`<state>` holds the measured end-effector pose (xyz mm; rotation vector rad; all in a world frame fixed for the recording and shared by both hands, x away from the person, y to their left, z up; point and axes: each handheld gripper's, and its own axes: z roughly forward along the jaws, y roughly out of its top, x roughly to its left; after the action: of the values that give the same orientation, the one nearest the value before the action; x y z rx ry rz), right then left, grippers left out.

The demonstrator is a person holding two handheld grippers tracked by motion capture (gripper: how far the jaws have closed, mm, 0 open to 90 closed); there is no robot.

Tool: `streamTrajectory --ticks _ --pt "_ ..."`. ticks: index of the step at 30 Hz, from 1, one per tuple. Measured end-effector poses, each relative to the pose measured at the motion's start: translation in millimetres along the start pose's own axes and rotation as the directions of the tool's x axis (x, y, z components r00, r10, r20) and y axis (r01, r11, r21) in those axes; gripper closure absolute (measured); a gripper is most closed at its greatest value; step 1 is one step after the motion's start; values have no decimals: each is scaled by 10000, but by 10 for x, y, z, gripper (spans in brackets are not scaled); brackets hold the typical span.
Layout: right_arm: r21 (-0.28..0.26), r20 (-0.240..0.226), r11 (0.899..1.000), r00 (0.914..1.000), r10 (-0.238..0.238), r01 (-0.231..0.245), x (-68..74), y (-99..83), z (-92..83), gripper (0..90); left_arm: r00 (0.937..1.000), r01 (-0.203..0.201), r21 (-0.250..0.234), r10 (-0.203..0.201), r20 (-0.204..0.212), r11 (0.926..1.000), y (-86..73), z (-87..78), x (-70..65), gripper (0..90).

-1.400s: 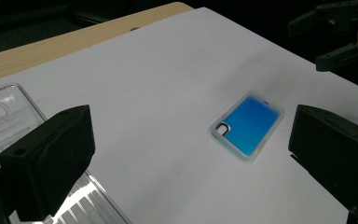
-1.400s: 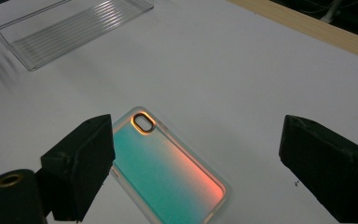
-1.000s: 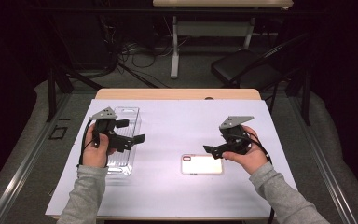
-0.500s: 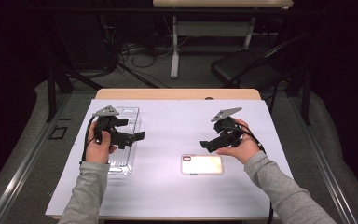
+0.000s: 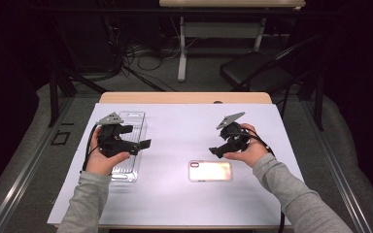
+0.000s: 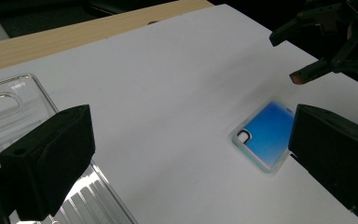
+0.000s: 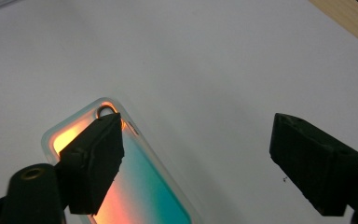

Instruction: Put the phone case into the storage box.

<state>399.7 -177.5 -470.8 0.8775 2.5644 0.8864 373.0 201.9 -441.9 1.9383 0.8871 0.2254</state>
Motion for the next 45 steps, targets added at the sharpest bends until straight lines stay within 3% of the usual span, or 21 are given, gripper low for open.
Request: streamTrajectory --ticks 3,6,9,14,15,18,19,20,21,23,24,32,33,37,40,42,43,45 --pt "168 -43 9997 9998 -203 204 7 2 13 255 9993 -298 -60 299 208 9995 -2 -25 -44 33" --pt "212 -118 9991 9993 -356 358 18 9 23 284 9991 -411 -115 412 134 9991 -1 -56 -64 80" --pt "712 -7 9904 9930 -1185 1182 50 61 58 339 9985 -541 -172 541 50 9984 -5 -80 -78 131" --pt "833 -201 9829 9864 -1630 1641 81 137 92 406 9980 -626 -72 626 76 9980 -22 -72 -94 157" --pt "1112 -199 9720 9784 -2060 2069 95 174 122 420 9981 -617 -43 617 85 9981 -27 -61 -97 156" --pt "1258 -332 9696 9777 -2073 2098 115 193 151 438 9980 -623 139 622 109 9980 -34 -37 -112 156" --pt "1585 -326 9555 9685 -2469 2489 135 210 190 444 9977 -673 176 672 102 9976 -35 -33 -116 157" --pt "1585 -326 9555 9685 -2469 2489 135 210 190 444 9974 -710 193 708 92 9973 -36 -30 -119 157" --pt "1880 -166 9392 9570 -2894 2873 156 219 225 452 9976 -690 211 689 87 9974 -37 -30 -124 156" --pt "1912 -175 9351 9536 -3006 2982 163 221 245 456 9976 -695 253 694 49 9973 -37 -33 -132 157" --pt "2056 -183 9267 9480 -3178 3146 182 229 272 477 9975 -708 246 708 36 9972 -37 -37 -139 157" --pt "2295 -868 9152 9435 -3198 3313 214 189 387 527 9969 -781 271 781 0 9966 -38 -41 -152 157" --pt "2318 -891 9103 9394 -3311 3428 212 183 402 529 9969 -782 271 781 29 9966 -39 -41 -149 157" --pt "2410 -998 9056 9371 -3346 3490 214 176 430 557 9969 -783 285 784 -16 9965 -40 -48 -148 157" --pt "2463 -1166 8894 9228 -3672 3851 220 172 452 600 9971 -754 247 755 -33 9968 -41 -53 -146 157" --pt "2544 -1174 8843 9201 -3737 3916 225 168 458 612 9970 -770 236 771 -51 9968 -42 -54 -144 157" --pt "2754 -1230 8735 9159 -3821 4014 233 161 474 628 9970 -773 238 774 -48 9967 -44 -54 -144 157" --pt "2840 -1281 8696 9148 -3830 4039 236 155 482 653 9969 -784 258 786 -52 9966 -46 -52 -143 157"
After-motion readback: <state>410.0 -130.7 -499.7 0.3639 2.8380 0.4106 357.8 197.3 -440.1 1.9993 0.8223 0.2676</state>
